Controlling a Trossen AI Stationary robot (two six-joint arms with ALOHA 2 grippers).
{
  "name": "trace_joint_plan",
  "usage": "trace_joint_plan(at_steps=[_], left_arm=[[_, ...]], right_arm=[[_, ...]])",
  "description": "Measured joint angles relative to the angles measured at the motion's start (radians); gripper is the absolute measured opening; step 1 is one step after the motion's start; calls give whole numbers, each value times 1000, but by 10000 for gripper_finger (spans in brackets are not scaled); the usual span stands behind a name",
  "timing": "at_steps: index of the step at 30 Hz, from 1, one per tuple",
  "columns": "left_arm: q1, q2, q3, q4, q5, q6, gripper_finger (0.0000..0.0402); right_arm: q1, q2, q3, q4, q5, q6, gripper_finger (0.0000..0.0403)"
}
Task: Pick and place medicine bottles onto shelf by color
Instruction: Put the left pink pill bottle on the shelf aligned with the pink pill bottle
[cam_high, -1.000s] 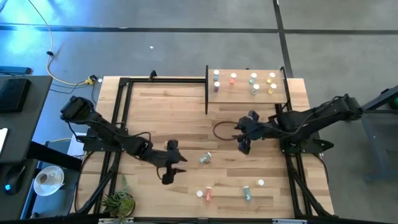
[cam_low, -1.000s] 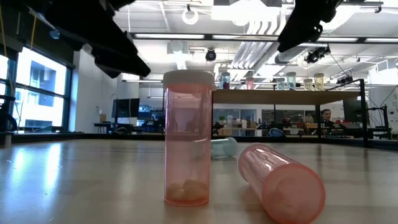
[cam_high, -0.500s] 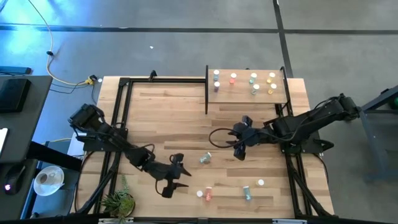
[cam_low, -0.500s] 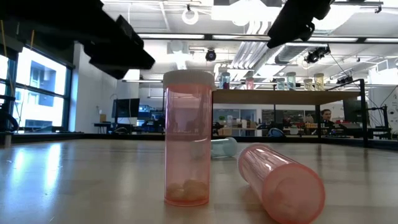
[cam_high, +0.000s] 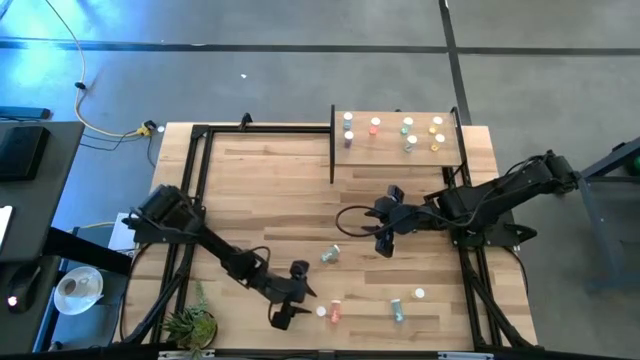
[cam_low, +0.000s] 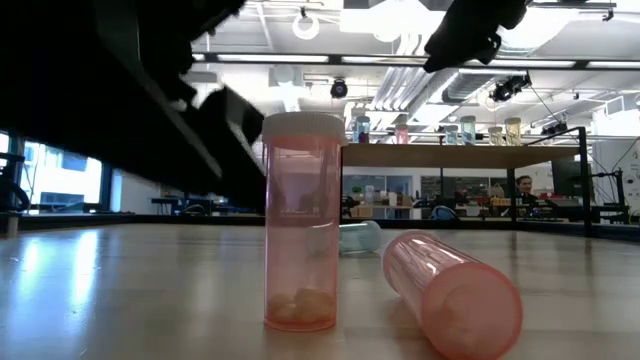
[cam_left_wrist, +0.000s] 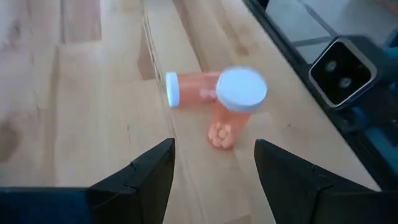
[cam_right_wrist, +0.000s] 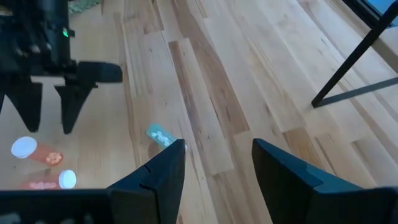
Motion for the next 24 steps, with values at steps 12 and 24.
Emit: trace_joint_plan(at_steps=[12,24], left_arm=[[1,100,51,58,60,-15,209],[28,193,51,263,126,-28,209]], right_arm=[[0,0,0,7,0,-3,177],[0,0,-1,9,0,-3,177]])
